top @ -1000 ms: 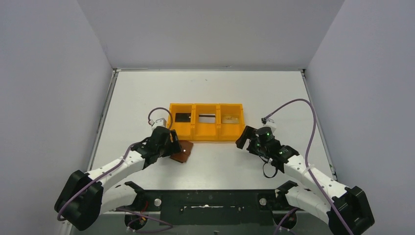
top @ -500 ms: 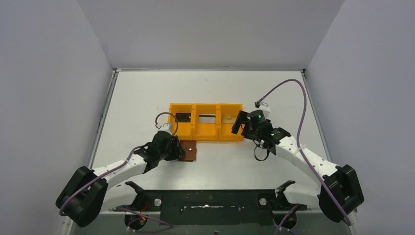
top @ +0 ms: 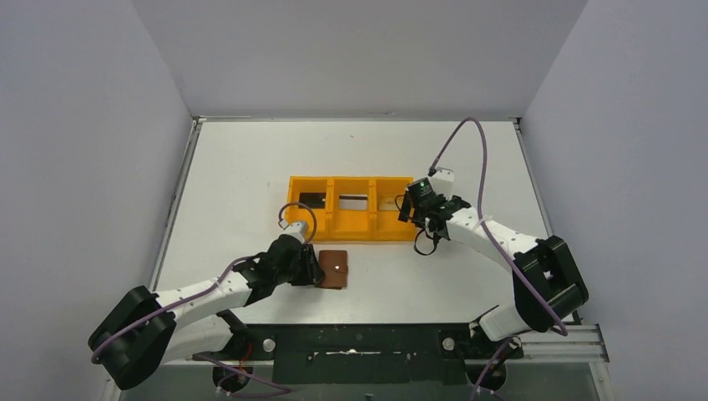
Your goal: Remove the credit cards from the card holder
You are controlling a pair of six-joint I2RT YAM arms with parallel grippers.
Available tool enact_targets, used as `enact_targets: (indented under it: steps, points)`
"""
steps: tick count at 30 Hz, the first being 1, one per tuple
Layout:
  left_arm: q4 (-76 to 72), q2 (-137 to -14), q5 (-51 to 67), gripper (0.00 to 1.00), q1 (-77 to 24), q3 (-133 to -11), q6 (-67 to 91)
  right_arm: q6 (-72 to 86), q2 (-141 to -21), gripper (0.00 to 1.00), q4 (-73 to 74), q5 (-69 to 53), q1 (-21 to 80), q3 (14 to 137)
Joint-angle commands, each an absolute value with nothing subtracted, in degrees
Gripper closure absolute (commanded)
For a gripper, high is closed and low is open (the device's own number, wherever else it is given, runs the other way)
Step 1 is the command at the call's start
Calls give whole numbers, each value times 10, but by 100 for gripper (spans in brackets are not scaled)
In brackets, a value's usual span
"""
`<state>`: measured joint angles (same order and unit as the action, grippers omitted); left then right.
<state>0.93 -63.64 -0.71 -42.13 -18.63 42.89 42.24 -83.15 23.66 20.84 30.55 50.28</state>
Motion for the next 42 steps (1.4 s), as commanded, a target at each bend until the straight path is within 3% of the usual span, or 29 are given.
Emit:
enact_targets:
  steps: [1,11,20,26,30,37,42]
  points:
    - [18,-645,0,71,-450,-180,447,379,-853,10,227,269,291,540]
    - [16,-642,-9,71,-463,-179,462,323,-871,10,227,273,267,571]
    - [14,-619,-31,48,-462,-199,464,327,-735,1,178,140,306,515]
    - [38,-633,-81,43,-458,-221,486,445,-628,7,59,31,362,376]
    - [45,-601,-108,33,-456,-207,516,520,-637,12,61,103,456,357]
    - [83,-501,-117,20,-412,-169,551,595,-784,21,187,270,596,480]
    - [117,-431,-117,10,-370,-149,579,590,-862,21,204,309,644,547]
